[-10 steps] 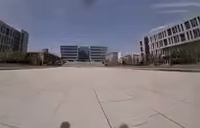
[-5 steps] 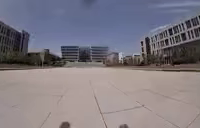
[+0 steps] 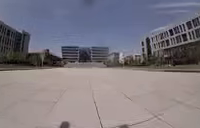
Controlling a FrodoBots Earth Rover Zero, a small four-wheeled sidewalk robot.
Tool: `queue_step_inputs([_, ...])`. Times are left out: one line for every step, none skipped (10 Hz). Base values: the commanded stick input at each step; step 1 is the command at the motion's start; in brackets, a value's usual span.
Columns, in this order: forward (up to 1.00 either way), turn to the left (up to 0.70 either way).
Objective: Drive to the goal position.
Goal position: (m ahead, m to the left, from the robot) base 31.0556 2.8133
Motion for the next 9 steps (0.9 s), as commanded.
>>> queue_step_inputs([0.70,0.00])
queue_step_inputs([0.70,0.00])
queue_step_inputs([0.70,0.00])
queue_step_inputs([0.70,0.00])
queue_step_inputs([0.70,0.00])
queue_step_inputs([0.70,0.00])
queue_step_inputs([0.70,0.00])
queue_step_inputs([0.70,0.00])
queue_step_inputs([0.70,0.00])
